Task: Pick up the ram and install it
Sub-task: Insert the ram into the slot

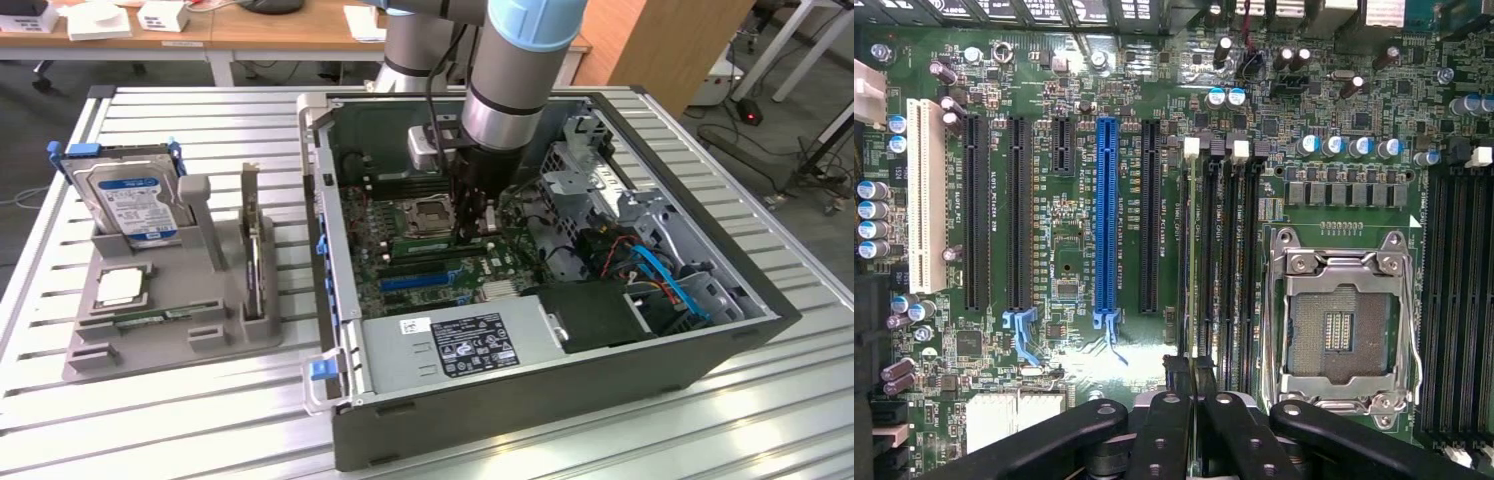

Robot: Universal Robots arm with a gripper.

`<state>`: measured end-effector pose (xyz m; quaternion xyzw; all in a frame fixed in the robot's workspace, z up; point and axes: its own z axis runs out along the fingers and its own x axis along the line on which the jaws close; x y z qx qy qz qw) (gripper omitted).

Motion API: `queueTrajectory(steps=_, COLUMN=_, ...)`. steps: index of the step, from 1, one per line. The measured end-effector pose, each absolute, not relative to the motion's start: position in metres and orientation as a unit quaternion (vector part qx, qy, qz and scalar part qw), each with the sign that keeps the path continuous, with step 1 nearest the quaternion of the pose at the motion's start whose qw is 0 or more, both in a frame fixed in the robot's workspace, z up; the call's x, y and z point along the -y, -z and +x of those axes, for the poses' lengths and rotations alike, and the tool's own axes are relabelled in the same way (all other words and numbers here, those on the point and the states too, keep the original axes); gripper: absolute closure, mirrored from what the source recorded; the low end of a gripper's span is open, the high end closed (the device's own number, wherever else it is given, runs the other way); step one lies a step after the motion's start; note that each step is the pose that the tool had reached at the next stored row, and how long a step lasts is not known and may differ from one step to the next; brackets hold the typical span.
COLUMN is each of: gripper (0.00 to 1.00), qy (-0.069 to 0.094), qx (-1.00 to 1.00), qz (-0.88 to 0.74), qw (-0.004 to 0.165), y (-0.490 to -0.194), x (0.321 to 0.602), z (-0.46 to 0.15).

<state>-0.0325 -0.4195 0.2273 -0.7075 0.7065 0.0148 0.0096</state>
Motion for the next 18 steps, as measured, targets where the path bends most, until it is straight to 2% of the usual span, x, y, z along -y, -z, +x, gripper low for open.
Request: queueTrajectory(steps=18, gripper=0.89, qy=-0.015, qx=-0.706, qz=-0.708, qw=0.01, y=-0.2266, x=0.4187, z=-0.0325)
